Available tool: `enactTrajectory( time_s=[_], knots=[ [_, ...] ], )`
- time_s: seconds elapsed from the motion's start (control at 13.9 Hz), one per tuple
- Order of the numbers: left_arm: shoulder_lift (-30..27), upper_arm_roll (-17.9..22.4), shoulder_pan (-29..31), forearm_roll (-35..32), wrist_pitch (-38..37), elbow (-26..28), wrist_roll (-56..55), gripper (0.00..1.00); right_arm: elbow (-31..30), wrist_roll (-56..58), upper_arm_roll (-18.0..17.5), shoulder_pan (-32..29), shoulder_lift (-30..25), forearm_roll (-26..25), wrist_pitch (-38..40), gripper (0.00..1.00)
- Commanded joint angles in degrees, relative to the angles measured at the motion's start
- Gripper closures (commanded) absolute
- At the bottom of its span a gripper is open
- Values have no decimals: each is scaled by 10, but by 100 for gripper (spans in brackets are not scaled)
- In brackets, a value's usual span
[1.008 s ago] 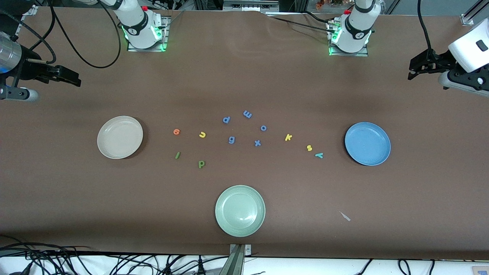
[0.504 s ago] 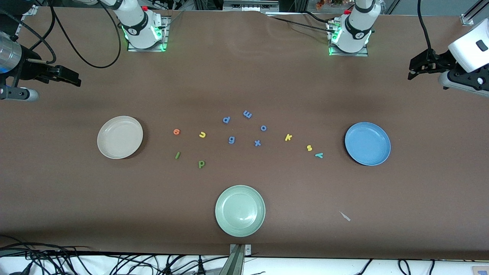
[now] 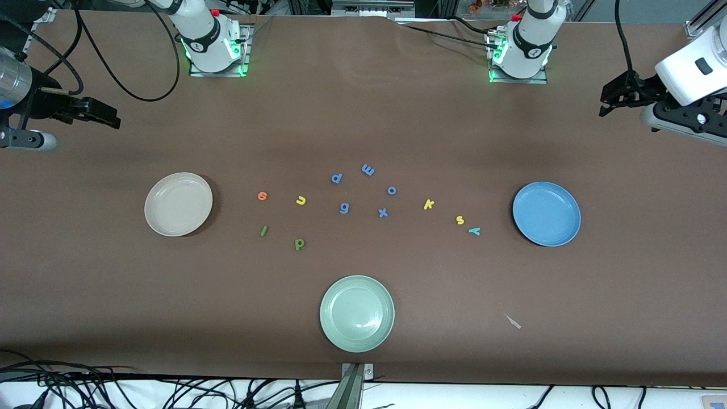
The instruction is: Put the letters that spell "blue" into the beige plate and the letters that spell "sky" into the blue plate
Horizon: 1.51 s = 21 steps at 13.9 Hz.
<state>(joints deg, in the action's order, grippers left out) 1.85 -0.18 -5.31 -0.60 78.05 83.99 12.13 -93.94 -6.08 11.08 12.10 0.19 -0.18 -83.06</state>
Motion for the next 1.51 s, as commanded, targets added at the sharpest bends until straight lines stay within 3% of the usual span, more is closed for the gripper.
enactTrajectory(
  time_s=[0.0, 1.08, 1.44],
  knots=[
    [6, -2, 0, -20, -15, -18, -4, 0, 4, 9, 3, -1, 0, 11, 5, 0],
    [0, 4, 9, -34, -21, -8, 3, 0, 5, 9, 3, -1, 0, 11, 5, 0],
    [-81, 2, 26, -35, 36, 117, 6, 0, 5, 9, 3, -1, 0, 11, 5, 0]
  ],
)
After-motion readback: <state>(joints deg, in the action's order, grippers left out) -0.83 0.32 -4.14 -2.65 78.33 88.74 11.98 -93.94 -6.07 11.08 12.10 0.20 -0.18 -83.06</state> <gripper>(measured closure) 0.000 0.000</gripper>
